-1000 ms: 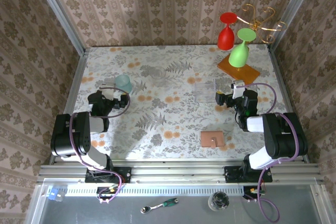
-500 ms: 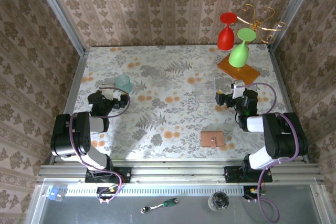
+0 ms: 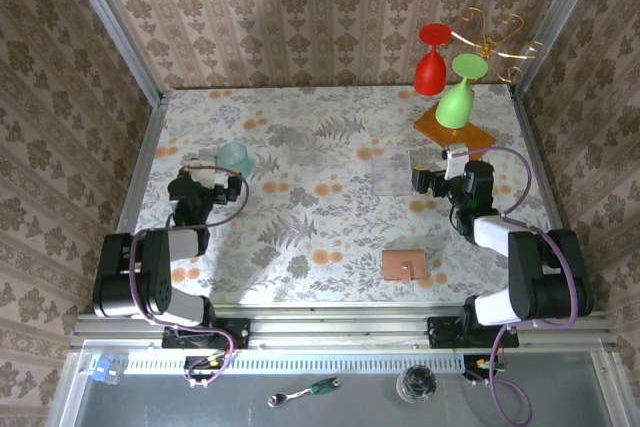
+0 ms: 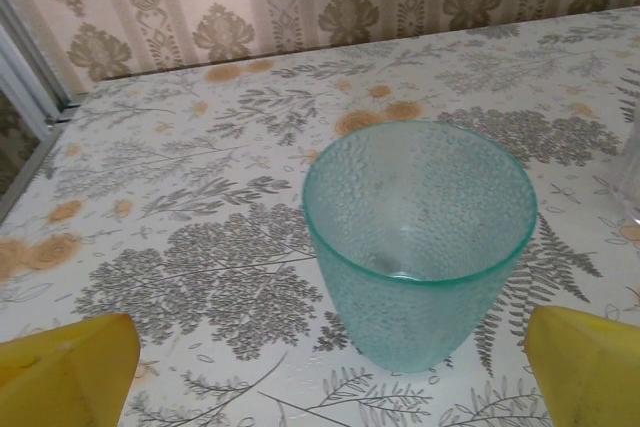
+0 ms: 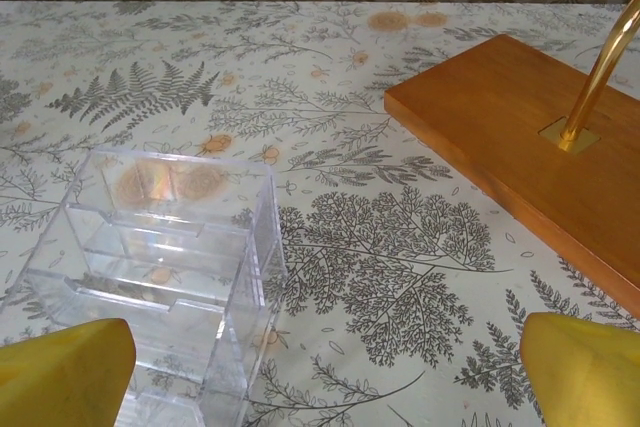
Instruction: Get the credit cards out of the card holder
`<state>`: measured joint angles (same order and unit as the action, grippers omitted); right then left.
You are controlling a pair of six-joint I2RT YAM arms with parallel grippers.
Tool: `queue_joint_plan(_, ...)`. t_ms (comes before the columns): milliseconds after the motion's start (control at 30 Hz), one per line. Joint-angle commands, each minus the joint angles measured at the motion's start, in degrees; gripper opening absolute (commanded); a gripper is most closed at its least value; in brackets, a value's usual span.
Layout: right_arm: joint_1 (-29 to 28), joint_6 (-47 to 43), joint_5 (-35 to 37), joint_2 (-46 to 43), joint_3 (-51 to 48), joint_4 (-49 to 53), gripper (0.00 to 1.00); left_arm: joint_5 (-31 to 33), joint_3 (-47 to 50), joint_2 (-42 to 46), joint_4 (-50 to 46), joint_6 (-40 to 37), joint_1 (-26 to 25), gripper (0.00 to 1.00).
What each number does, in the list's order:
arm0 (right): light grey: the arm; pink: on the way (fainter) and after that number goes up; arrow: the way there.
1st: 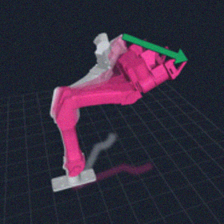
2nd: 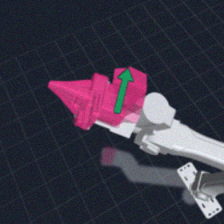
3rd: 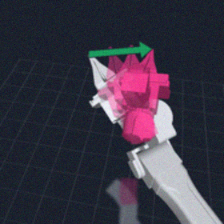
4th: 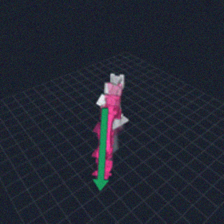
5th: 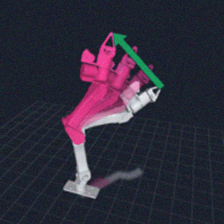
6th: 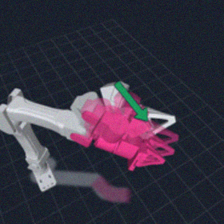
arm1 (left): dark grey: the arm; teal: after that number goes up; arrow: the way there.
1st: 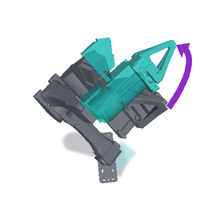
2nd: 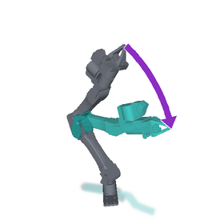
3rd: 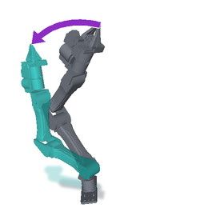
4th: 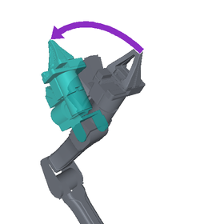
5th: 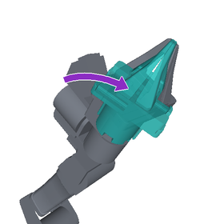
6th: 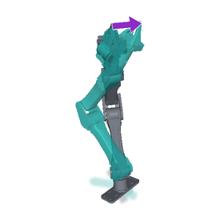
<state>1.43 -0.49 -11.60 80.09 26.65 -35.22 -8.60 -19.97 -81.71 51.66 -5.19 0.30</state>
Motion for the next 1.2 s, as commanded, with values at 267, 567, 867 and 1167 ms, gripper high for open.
queue_joint_plan(267, -3.46, 1.87, 6.53, -8.91, 6.48, 22.97, 1.0, 6.93, -4.13, 12.17, -19.66, 5.08, -0.76, 1.0)
queue_joint_plan(567, -8.37, 9.29, 10.45, -12.75, 10.72, 37.0, 0.95, 2.93, -10.91, 20.68, -40.6, 21.07, -1.09, 1.0)
queue_joint_plan(867, -9.08, 16.44, 9.35, -10.14, 14.41, 43.38, 0.92, -9.32, -21.43, 23.8, -63.72, 28.0, 1.58, 1.0)
queue_joint_plan(1167, -8.99, 20.74, 0.53, 1.26, 22.03, 43.46, 0.92, -20.76, -32.27, 19.4, -79.07, 22.77, 5.94, 1.0)
